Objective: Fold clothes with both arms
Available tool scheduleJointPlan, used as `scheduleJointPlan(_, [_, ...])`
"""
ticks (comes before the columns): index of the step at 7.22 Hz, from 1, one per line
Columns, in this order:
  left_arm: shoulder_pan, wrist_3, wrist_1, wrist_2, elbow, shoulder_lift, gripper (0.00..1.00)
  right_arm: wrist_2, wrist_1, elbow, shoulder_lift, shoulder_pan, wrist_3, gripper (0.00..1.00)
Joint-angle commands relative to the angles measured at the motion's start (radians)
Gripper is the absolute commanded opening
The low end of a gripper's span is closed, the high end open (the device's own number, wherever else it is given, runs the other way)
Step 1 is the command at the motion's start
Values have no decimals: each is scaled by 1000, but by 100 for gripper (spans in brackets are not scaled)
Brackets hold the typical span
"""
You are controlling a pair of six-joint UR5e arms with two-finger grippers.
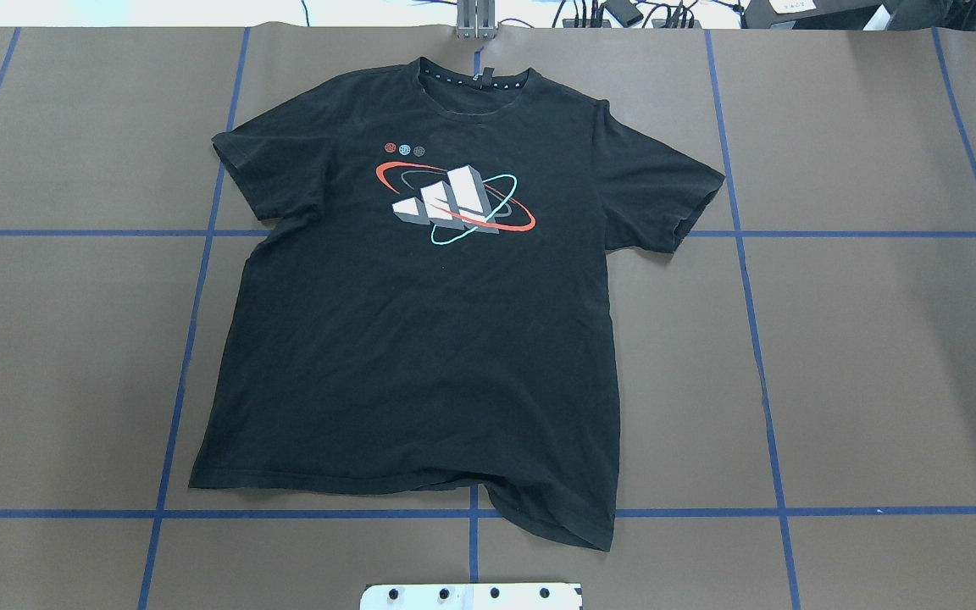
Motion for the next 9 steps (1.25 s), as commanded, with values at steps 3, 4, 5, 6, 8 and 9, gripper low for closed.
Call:
scheduleJointPlan(3, [48,-53,-276,-3,127,-95,100,-3,15,-4,120,-105,219,100])
scheduleJointPlan(4, [48,-50,-279,-3,140,-101,100,-5,15,-5,169,-157,315,100])
scheduleJointPlan(5, [49,-47,-281,-5,144,-100,100,-9,15,-10,218,-215,408,100])
scheduleJointPlan(6, [49,-47,-288,-5,143,-97,100,-16,15,-37,287,-270,503,100])
scheduleJointPlan(8, [49,-47,-290,-5,140,-97,100,-25,16,-161,435,-337,549,100])
scheduleJointPlan(9, [49,-49,-290,-5,137,-95,100,-38,66,-238,495,-364,600,99])
